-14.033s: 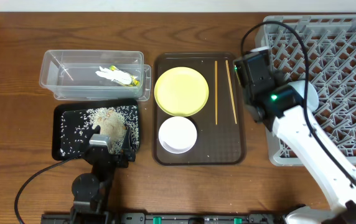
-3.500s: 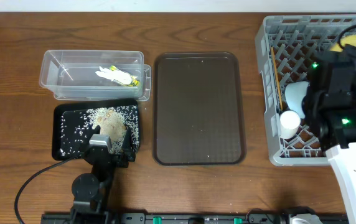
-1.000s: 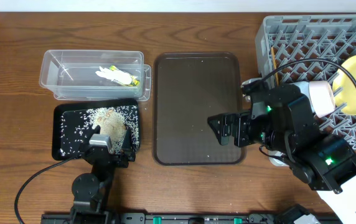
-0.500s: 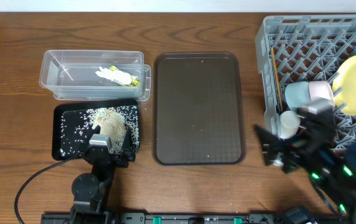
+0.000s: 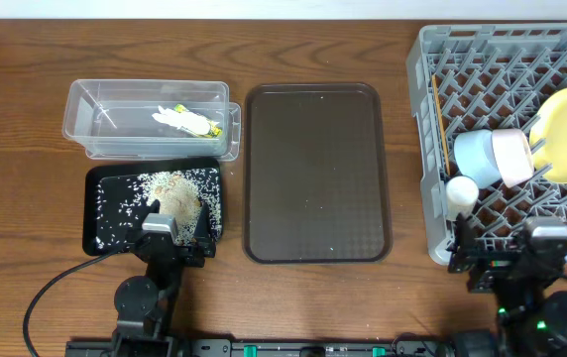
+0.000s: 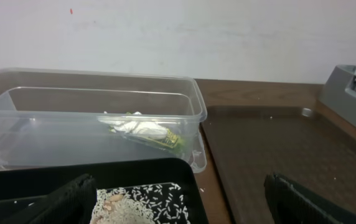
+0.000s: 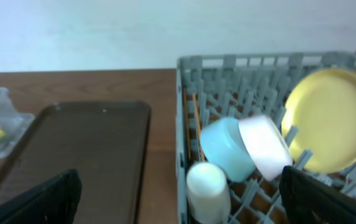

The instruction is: Sort waste into correct bins and load items into the dishwasher rack

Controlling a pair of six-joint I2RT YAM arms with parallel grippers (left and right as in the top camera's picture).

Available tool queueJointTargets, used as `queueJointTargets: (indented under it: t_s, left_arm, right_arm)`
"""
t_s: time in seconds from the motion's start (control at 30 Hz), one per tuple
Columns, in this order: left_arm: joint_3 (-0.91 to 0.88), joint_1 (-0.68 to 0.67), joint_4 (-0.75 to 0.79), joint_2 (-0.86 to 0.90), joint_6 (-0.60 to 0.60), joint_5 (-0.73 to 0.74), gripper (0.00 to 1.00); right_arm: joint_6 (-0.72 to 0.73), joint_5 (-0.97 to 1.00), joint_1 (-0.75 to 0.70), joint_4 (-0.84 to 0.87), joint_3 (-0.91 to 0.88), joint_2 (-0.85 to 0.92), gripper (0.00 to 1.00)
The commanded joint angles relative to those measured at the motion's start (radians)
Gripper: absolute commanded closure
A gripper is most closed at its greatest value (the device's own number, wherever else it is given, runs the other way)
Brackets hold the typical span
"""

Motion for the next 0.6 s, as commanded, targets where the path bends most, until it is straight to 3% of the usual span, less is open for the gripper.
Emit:
queueJointTargets:
  t_s: [0.0,0.17,0.57]
  left_arm:
    - [-0.026,0.005,-0.015,-0.007,0.017,0.010,0.12]
    - [-0.026,0.005,-0.015,-0.007,0.017,0.010,0.12]
    - [-0.026,0.005,-0.015,-0.007,0.017,0.010,0.12]
  right_arm:
    - [-0.020,-0.049,-0.027,0.054,-0.140,-0.091,0.01]
    - [-0.020,-0.099,-0.035,0.237,-0.360,-0.216,0.01]
    - [-0.020,-0.099,-0.035,0.684,-0.663,-0.213,0.01]
